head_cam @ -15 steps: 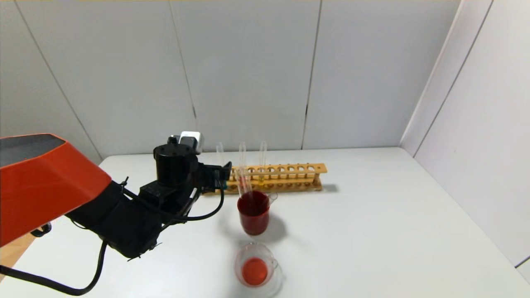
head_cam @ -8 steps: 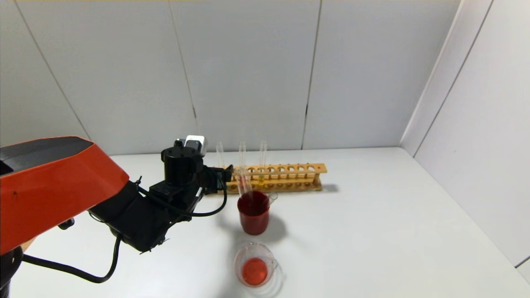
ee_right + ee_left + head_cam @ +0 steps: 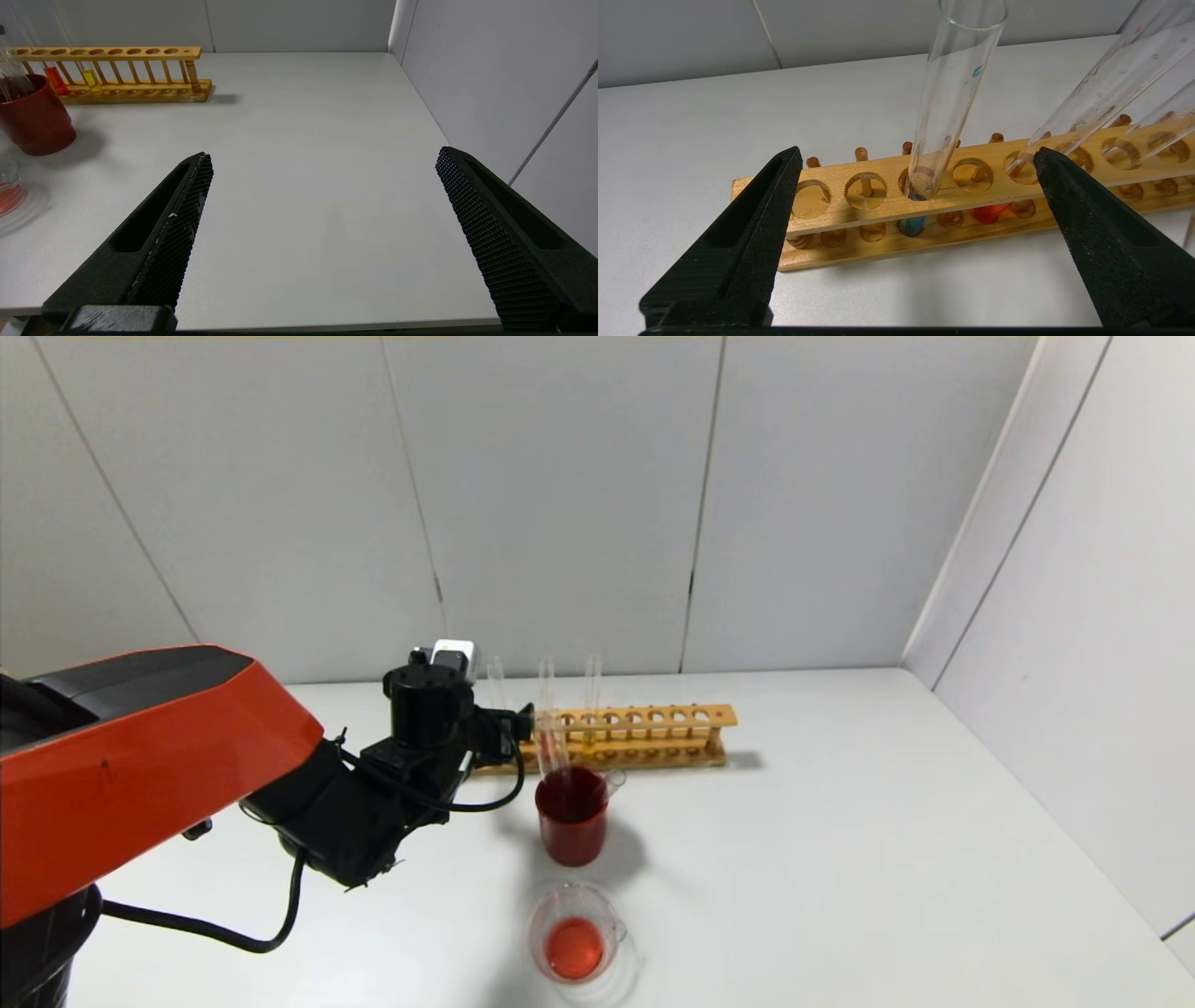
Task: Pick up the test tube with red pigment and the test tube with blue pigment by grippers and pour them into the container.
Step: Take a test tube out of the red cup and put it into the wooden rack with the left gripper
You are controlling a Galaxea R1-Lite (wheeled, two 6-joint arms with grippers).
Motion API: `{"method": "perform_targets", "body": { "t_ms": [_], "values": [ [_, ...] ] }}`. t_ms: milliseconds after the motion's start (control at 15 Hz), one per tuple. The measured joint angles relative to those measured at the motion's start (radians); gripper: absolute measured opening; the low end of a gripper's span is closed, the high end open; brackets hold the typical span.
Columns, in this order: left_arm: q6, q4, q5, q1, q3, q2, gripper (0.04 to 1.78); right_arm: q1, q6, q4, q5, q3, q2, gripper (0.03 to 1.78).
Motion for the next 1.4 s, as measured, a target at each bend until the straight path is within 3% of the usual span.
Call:
{"method": "perform_targets", "body": {
  "t_ms": [467, 667, 867, 1200, 1267, 1400],
  "values": [
    [0.000, 0.004, -0.001, -0.001, -0.041, 0.039, 1.75, 0.000, 0.000, 0.000, 0.000, 0.000, 0.000, 1.74],
    [0.002, 0.005, -0.003, 0.000, -0.044, 0.045, 1.63, 0.000, 0.000, 0.000, 0.000, 0.000, 0.000, 1.74],
    [0.002, 0.004, -0.003, 0.001, -0.044, 0.044, 1.29, 0.000, 0.000, 0.000, 0.000, 0.000, 0.000, 1.74],
    [0.002, 0.004, -0.003, 0.000, -0.043, 0.039, 0.43, 0.000, 0.000, 0.000, 0.000, 0.000, 0.000, 1.74],
    [0.010, 0.004, -0.003, 0.000, -0.043, 0.037, 0.33, 0.000, 0.000, 0.000, 0.000, 0.000, 0.000, 1.74],
    [0.024, 0.004, -0.002, 0.000, -0.042, 0.035, 0.30, 0.000, 0.000, 0.000, 0.000, 0.000, 0.000, 1.74]
  ]
}}
